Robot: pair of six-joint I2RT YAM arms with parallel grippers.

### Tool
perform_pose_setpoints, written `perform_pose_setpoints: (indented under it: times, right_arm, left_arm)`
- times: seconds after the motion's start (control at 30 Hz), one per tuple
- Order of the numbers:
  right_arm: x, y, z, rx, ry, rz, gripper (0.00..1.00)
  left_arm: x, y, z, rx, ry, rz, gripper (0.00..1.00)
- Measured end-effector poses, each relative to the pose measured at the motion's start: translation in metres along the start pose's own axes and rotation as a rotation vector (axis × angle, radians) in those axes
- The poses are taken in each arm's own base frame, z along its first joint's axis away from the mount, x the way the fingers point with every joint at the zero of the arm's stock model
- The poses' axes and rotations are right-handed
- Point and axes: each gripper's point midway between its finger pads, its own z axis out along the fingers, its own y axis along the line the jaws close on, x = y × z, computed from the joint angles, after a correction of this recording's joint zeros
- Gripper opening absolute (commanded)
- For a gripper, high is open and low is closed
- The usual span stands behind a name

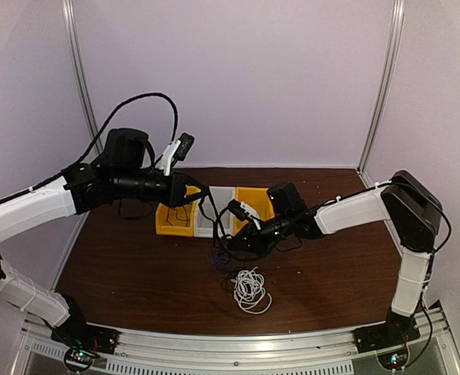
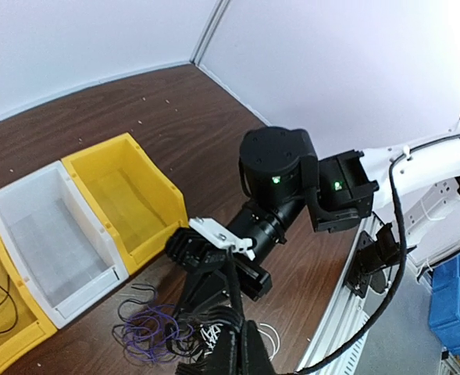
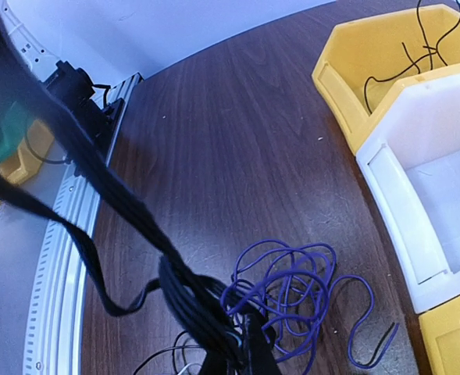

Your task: Untangle the cables

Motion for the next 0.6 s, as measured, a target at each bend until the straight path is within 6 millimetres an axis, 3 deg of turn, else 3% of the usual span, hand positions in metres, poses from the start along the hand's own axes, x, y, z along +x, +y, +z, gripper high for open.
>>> perform_pose_setpoints:
  times: [0.07,0.2,0.33,0.37,0.47,0.53,0.6]
  right_arm:
    - [0.002,0.003,-0.001,-0.014,0.005,-0.015,0.01]
    - [-0.014,0.016,-0.011,-0.029,-0.027,-0.096,0.03]
    - [-0.040,0.031,-0.025,-0.027,-0.087,-0.199,0.20]
    - [-0.039,0.032,-0.027,-0.020,-0.078,-0.201,0.23]
    - [0.000,0.025,-0.022,-0.015,0.017,-0.121,0.30]
    - [0.022,0.021,-0.019,-0.013,0.075,-0.070,0.33]
    - [0.033,0.020,-0.018,-0.014,0.109,-0.045,0.37]
  left_arm:
    - [-0.014,-0.002,-0.013,-0.047,-0.014,0.018,0.00]
    - [-0.033,-0.001,-0.034,-0.157,-0.011,0.062,0.00]
    - [-0.069,-0.009,-0.067,-0.257,-0.056,0.134,0.00]
    - [-0.091,-0.015,-0.080,-0.279,-0.125,0.162,0.00]
    - [-0.157,-0.041,-0.137,-0.311,-0.370,0.223,0.00]
    - [-0.181,-0.059,-0.177,-0.315,-0.499,0.245,0.00]
    - [-0.191,-0.069,-0.203,-0.313,-0.577,0.254,0.00]
